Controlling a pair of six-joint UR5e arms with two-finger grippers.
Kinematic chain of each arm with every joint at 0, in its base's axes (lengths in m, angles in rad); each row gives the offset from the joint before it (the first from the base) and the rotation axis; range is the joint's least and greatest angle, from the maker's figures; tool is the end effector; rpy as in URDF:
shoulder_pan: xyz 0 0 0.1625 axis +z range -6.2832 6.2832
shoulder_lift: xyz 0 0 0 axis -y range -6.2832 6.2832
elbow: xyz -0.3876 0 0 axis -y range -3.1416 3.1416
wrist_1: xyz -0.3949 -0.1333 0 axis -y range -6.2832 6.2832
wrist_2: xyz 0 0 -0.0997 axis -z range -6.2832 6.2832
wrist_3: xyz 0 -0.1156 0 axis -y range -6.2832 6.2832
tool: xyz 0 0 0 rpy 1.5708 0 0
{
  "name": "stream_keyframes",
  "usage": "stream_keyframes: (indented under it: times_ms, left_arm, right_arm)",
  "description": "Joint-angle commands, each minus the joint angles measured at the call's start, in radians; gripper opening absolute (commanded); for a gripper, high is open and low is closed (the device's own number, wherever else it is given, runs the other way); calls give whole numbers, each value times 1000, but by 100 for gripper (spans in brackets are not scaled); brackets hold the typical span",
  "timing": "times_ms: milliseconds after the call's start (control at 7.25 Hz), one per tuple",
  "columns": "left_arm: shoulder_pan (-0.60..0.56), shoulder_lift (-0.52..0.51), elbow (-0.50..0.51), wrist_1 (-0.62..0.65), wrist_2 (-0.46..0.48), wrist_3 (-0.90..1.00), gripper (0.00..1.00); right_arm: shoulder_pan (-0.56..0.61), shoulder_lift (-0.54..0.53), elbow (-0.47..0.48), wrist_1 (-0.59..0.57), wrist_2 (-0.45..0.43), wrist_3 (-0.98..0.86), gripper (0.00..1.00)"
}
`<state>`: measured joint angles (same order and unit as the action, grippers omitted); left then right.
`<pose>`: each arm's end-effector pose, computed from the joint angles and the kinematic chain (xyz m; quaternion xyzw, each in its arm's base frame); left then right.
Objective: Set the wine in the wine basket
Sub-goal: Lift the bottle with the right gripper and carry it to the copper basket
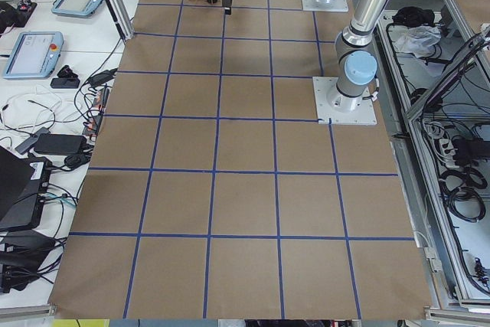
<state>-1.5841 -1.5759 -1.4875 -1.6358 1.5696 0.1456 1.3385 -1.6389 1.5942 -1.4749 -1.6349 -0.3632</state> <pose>-0.1400 -0.4951 0.4667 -0.0794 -0.9968 0.0066 0.0002 0.0162 -0.4784 0.4465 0.0662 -0.9970 -0.0339 0.0231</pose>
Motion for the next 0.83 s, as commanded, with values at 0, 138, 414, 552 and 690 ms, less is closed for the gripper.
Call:
stream_keyframes:
  times_ms: [0,138,414,552,690]
  left_arm:
    - [-5,13,-11,1,9,9,100]
    - [4,14,-11,4,12,11,100]
    - [10,17,-11,7,42,11,100]
    - [9,17,-17,8,43,6,100]
    - [10,17,-20,13,41,6,100]
  right_arm:
    - [-48,16,-49,-5,18,-20,2]
    - [-47,87,-150,4,33,-17,1]
    - [-44,224,-327,7,67,-1,2]
    - [-44,247,-333,-2,82,7,2]
    - [-41,252,-330,-34,105,13,2]
